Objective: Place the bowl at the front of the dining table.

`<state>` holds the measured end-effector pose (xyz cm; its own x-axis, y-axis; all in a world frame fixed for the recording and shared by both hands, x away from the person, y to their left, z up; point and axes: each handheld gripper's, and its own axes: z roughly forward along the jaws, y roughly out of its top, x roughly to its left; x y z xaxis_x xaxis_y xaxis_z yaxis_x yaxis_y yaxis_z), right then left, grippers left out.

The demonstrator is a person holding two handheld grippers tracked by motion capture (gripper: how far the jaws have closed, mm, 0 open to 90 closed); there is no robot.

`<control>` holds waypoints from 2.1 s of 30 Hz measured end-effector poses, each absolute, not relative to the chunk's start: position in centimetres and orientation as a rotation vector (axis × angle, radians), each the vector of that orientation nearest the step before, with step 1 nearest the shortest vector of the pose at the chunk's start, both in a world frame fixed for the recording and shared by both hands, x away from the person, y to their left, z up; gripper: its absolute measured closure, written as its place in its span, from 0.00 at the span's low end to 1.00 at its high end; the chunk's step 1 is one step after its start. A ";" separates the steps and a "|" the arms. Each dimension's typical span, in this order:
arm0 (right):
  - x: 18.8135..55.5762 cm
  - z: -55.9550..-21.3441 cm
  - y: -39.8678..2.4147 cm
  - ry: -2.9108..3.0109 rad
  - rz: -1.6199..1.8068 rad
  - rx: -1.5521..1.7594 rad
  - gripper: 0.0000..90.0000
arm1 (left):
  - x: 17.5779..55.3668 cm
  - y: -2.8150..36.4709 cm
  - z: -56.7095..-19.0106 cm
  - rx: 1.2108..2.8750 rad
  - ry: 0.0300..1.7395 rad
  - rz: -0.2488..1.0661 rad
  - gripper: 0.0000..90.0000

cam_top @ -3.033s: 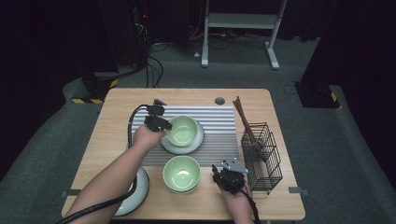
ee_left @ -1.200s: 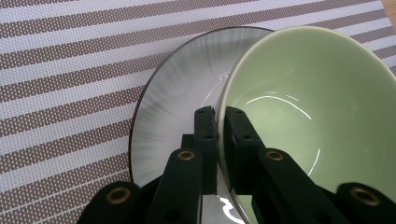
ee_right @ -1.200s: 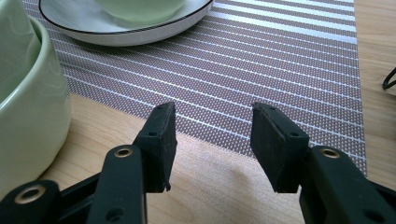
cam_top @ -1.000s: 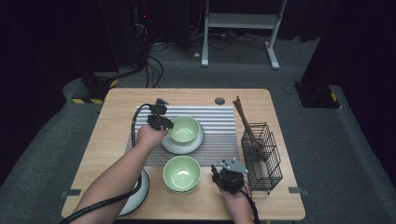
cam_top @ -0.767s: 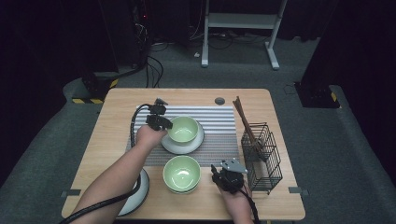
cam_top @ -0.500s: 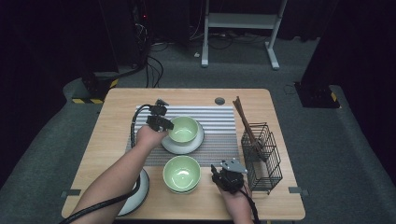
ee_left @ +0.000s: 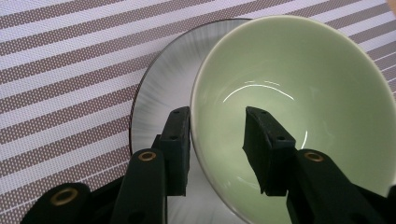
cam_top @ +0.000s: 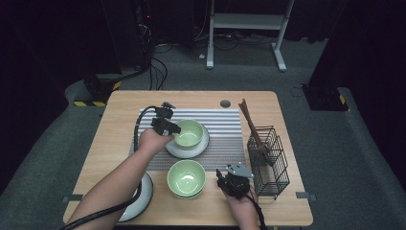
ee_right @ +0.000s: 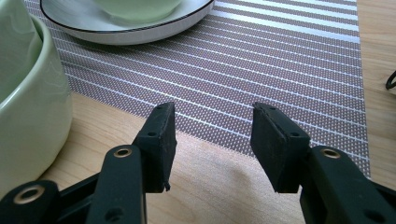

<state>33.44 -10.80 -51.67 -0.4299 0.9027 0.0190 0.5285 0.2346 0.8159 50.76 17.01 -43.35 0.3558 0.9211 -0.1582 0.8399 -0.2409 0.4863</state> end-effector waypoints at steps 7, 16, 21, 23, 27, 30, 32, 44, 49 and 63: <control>33.3 -51.6 -10.7 2.055 1.078 1.294 0.56 | 49.5 17.7 -42.2 2.131 1.495 0.218 0.64; 33.4 -51.8 -10.4 2.065 1.062 1.283 0.55 | 47.4 19.3 -41.0 2.142 1.443 0.220 0.59; 33.3 -51.8 -10.3 2.066 1.061 1.291 0.55 | 45.9 20.4 -40.6 2.186 1.398 0.259 0.56; 33.3 -51.8 -10.2 2.070 1.062 1.283 0.55 | 45.5 20.7 -40.6 2.191 1.392 0.267 0.53; 33.3 -51.9 -10.1 2.071 1.060 1.283 0.55 | 44.3 21.9 -40.6 2.185 1.377 0.259 0.53; 33.2 -51.8 -10.1 2.071 1.062 1.269 0.55 | 43.4 22.6 -40.8 2.193 1.349 0.269 0.51; 33.2 -51.8 -10.1 2.071 1.060 1.264 0.55 | 42.8 22.9 -41.0 2.212 1.331 0.275 0.50; 33.0 -51.8 -9.9 2.073 1.053 1.260 0.55 | 39.7 25.1 -42.7 2.231 1.258 0.301 0.50; 32.9 -51.7 -9.9 2.071 1.055 1.262 0.55 | 38.6 26.2 -43.7 2.200 1.216 0.312 0.48; 32.3 -51.5 -9.4 2.066 1.037 1.221 0.55 | 36.4 28.6 -45.8 2.129 1.123 0.324 0.48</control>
